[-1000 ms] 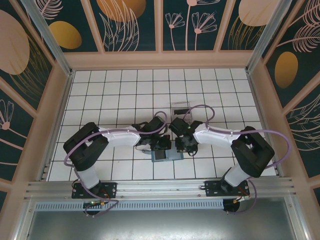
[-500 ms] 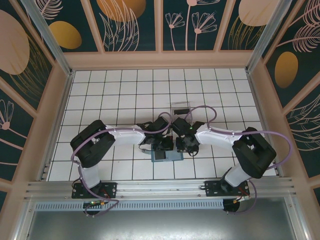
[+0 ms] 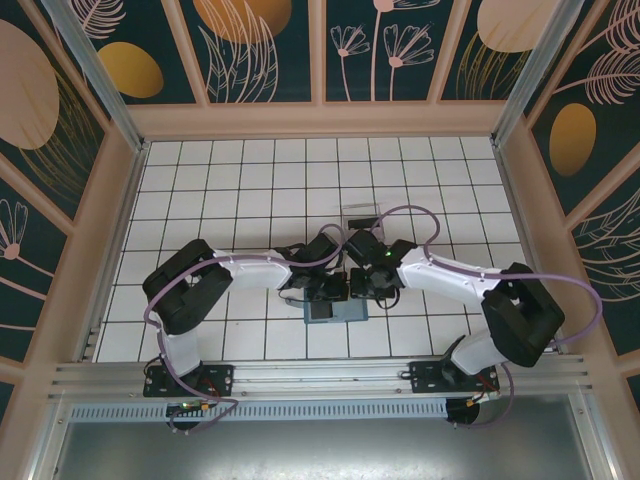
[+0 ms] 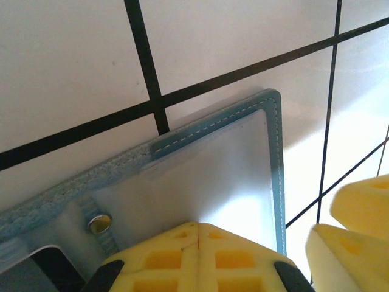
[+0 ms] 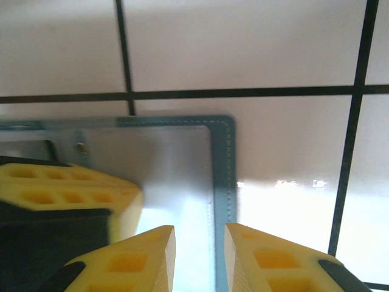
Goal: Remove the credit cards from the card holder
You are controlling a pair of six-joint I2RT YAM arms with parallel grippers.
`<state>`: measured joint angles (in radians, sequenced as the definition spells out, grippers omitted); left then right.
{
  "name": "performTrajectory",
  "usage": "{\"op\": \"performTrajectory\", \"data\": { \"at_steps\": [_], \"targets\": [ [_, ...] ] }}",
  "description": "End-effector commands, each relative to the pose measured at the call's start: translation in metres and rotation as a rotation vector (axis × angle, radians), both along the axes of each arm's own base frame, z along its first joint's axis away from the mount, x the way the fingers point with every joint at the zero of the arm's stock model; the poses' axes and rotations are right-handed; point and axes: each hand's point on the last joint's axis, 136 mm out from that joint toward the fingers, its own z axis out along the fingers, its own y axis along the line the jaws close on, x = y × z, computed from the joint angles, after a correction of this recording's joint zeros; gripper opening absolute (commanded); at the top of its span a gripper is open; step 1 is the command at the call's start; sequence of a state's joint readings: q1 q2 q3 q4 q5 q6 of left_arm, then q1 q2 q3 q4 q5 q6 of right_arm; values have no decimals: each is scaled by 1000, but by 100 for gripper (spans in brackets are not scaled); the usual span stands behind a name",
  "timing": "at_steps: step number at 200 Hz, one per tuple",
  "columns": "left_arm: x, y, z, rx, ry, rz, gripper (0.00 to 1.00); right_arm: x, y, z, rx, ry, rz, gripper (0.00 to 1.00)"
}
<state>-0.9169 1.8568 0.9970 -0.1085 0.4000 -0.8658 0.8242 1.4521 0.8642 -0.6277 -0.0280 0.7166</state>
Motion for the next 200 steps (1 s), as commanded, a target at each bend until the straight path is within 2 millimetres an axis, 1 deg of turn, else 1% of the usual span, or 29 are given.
{"op": "performTrajectory", "data": {
  "at_steps": [1,19,36,65,86,87,91,126,165,200],
  "targets": [
    [1,7,9,35,-54,-9,0,6,4,21,31,-34,-27,28],
    [3,6,23,14,-75,-5,0,9,12,28,65,-38,-25,28],
    [4,7,30,10,-86,1,0,10,19,32,102,-38,-23,28],
    [4,13,34,15,-99,14,0,10,27,33,135,-26,-19,23],
    [4,17,31,30,-102,27,0,8,30,28,149,-9,-15,21],
    [5,16,37,20,-111,29,0,8,30,28,150,-9,-14,21],
    [2,23,34,30,-108,33,0,8,31,27,153,-5,-13,21],
    [2,39,33,61,-120,70,0,6,37,21,186,14,-14,19],
    [2,61,35,59,-119,131,0,5,53,16,253,49,2,19],
    [-2,80,29,70,-103,168,0,4,66,8,291,82,22,18]
  ]
}}
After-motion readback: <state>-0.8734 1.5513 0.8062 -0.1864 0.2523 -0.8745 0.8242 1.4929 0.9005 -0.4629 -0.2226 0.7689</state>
